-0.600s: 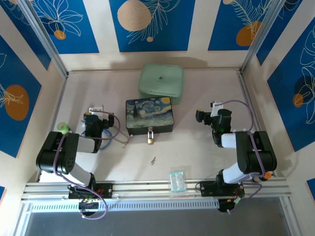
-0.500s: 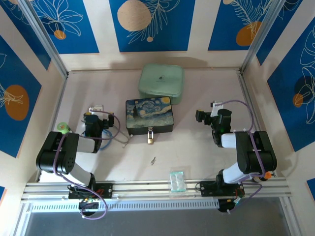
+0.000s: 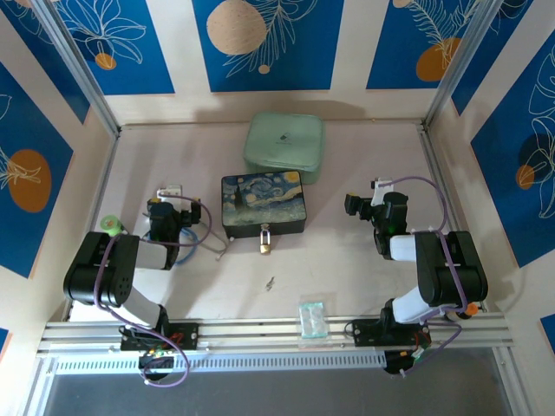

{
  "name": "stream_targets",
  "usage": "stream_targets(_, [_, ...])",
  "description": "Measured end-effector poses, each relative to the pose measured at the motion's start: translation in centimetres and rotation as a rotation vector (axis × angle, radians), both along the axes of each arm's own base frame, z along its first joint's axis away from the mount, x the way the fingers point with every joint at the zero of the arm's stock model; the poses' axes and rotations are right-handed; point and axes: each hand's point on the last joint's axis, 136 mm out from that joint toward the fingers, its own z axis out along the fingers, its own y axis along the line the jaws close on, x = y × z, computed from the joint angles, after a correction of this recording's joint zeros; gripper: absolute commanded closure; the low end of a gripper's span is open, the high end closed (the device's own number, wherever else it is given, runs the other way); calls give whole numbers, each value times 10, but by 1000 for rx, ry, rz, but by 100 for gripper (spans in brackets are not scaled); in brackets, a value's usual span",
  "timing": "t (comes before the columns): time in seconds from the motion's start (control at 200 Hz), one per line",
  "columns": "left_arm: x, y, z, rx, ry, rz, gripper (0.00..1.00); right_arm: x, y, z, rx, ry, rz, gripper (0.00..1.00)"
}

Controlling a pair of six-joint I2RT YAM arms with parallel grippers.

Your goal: Unlock the padlock with the key

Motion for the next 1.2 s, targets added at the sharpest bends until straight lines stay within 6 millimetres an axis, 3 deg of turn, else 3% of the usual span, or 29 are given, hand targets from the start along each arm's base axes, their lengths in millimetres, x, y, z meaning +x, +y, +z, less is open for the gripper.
stream_targets(0.85, [-1,0,5,-1,-7,0,1,-1,1,0,2,8,3,1])
stream_targets(0.961, [-6,2,34,-5,-58,6,1,-4,0,11,5,8,1,1])
stream_targets(1.101, [-14,7,78,-43,-138,44,1,0,0,49,22,-48,-10,1])
stream_targets(1.201, [-18,9,98,-122,-164,71,1,-5,0,67,49,-62,-20,1])
